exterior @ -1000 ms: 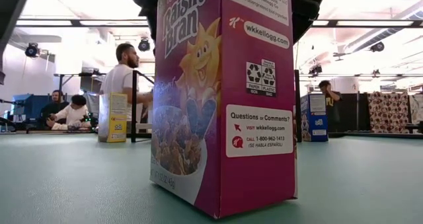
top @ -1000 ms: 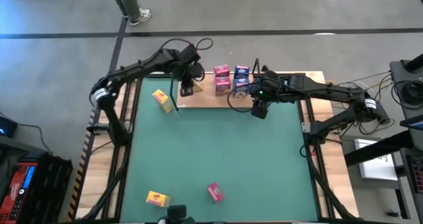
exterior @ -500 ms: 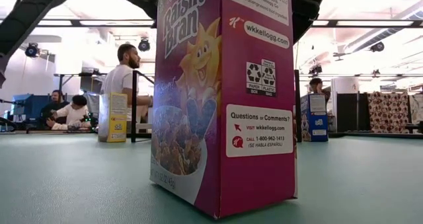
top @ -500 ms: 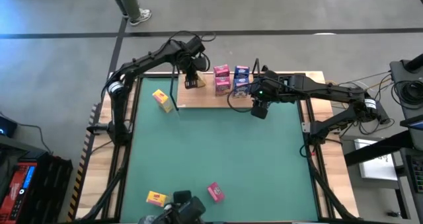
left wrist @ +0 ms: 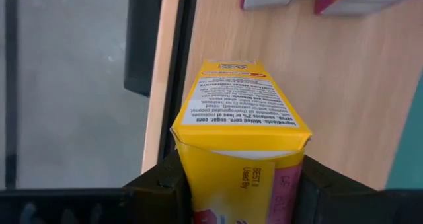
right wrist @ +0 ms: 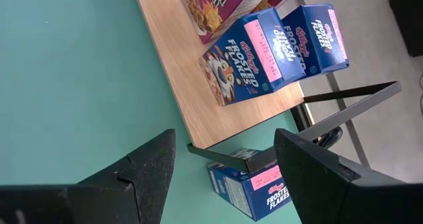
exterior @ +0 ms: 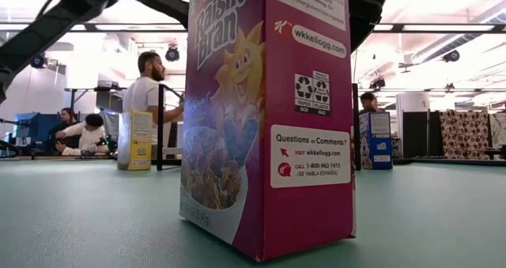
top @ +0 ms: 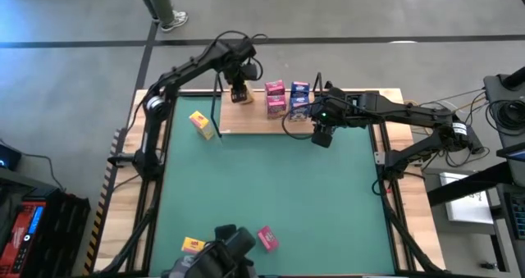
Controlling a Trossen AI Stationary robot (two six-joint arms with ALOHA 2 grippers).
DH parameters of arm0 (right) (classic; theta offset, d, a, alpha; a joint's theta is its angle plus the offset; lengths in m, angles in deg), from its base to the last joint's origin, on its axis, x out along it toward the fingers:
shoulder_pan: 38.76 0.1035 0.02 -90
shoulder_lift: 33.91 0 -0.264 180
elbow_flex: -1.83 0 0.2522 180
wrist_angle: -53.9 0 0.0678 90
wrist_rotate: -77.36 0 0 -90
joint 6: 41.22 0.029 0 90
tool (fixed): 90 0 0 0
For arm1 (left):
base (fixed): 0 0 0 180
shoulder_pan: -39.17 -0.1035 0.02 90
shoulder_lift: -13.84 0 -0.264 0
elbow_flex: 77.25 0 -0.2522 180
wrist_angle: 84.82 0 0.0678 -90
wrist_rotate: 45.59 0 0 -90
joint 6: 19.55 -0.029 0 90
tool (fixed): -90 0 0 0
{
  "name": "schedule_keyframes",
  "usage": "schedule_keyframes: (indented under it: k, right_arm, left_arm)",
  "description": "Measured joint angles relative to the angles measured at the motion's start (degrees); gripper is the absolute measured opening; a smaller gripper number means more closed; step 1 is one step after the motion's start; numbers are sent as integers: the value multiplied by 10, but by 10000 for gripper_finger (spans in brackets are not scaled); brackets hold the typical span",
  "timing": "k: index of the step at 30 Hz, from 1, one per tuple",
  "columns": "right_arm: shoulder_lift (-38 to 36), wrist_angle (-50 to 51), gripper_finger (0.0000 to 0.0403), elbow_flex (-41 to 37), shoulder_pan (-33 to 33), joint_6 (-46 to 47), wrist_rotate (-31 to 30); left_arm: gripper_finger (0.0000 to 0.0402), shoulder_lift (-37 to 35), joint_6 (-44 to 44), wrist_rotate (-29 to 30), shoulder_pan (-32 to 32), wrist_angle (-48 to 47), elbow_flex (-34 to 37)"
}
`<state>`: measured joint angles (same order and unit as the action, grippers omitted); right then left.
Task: Stack cereal on shelf
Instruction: Put the middle yellow cereal box on the shelf
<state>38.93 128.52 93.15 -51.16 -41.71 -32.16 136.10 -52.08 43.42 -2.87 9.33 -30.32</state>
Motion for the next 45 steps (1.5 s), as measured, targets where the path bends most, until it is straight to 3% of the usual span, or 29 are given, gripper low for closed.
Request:
schedule_keyframes:
  k: [6, 11, 20, 39, 45]
  right_arm:
    - [0, 0, 244, 0, 0, -1, 0]
    - [0, -1, 244, 0, 0, -1, 0]
    - [0, -1, 244, 0, 0, -1, 0]
    - [0, -3, 244, 0, 0, -1, 0]
    - [0, -3, 244, 0, 0, 0, 0]
  left_arm:
    - [137, 50, 1, 3, -4, -88, -90]
    - [137, 80, 3, 3, -7, -90, -131]
    - [159, 83, 5, 0, -9, -110, -123]
    - [160, 78, 4, -42, 5, -121, -153]
    - [160, 77, 14, -26, 6, -118, -152]
